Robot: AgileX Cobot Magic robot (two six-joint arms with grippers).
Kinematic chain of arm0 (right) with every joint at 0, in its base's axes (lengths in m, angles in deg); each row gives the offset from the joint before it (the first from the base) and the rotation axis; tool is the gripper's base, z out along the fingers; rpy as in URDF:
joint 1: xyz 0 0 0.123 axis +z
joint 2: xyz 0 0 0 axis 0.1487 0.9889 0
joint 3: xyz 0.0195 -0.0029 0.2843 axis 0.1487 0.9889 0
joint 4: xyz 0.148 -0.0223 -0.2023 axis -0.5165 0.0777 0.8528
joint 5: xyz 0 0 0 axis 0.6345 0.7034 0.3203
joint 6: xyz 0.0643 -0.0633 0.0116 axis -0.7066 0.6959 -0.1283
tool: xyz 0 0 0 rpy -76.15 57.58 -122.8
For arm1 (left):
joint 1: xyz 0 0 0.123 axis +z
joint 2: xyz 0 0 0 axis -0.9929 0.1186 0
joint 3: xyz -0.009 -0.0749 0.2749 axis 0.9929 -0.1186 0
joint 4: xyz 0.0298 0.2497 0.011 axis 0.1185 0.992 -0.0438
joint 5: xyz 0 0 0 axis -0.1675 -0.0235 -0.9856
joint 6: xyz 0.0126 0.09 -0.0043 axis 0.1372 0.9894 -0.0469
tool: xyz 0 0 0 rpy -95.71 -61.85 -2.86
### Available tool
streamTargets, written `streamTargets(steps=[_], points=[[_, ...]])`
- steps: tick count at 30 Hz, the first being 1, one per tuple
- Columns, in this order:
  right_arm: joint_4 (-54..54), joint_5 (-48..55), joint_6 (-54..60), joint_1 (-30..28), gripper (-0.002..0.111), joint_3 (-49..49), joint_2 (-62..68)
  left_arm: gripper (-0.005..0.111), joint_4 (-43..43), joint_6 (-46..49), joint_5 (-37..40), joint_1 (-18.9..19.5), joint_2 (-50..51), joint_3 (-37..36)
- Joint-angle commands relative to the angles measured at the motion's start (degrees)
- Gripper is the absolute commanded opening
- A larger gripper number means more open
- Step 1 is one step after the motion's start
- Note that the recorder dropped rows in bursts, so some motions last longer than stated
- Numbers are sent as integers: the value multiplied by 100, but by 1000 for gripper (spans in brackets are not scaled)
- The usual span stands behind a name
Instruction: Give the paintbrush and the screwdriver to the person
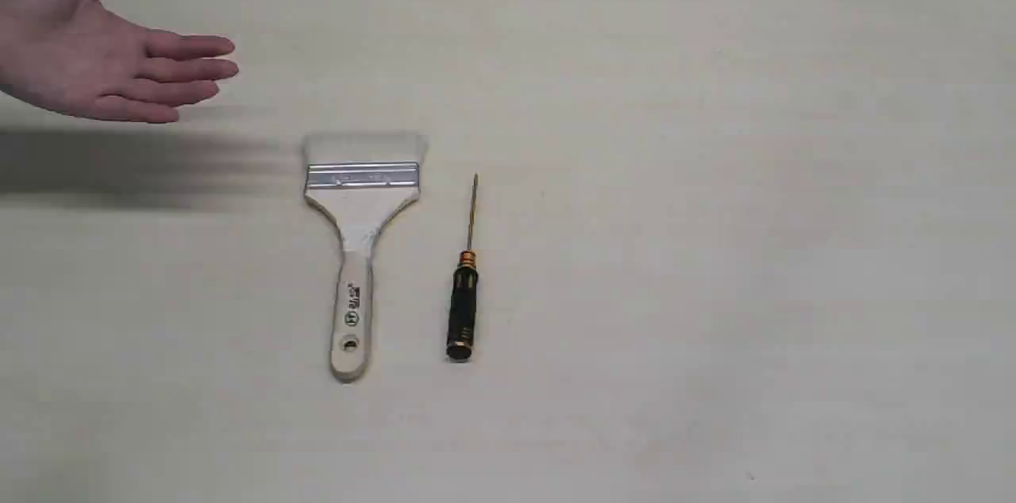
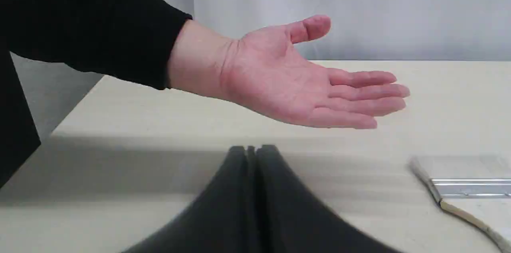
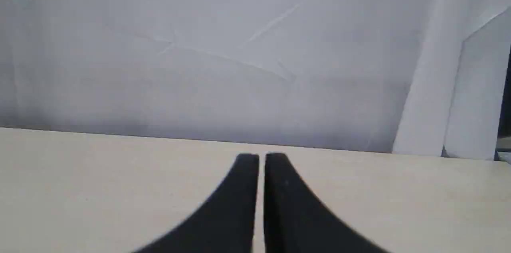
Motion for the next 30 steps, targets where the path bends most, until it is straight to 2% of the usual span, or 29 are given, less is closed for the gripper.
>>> streamTargets(steps=[1, 10, 17, 21, 24, 28, 30], points=[[-23, -56, -16, -24, 4, 14, -18, 0, -4, -12, -62, -32, -14, -12], [-184, -299, -49, -24, 4, 14, -18, 0, -4, -12, -62, -32, -14, -12], [-184, -1001, -1149, 0, 4, 14, -18, 0, -23, -12, -47, -32, -14, -12], [-184, -1131, -1350, 253, 4, 14, -18, 0, -23, -12, -57, -32, -14, -12], [-55, -1140, -1362, 658, 5, 14, -4, 0, -23, -12, -57, -32, -14, -12], [498, -1153, -1362, 1283, 17, 14, 210, 0, -23, -12, -57, -32, -14, -12], [765, -1141, -1355, 1600, 28, -20, 450, 0, -23, -12, -57, -32, -14, -12]])
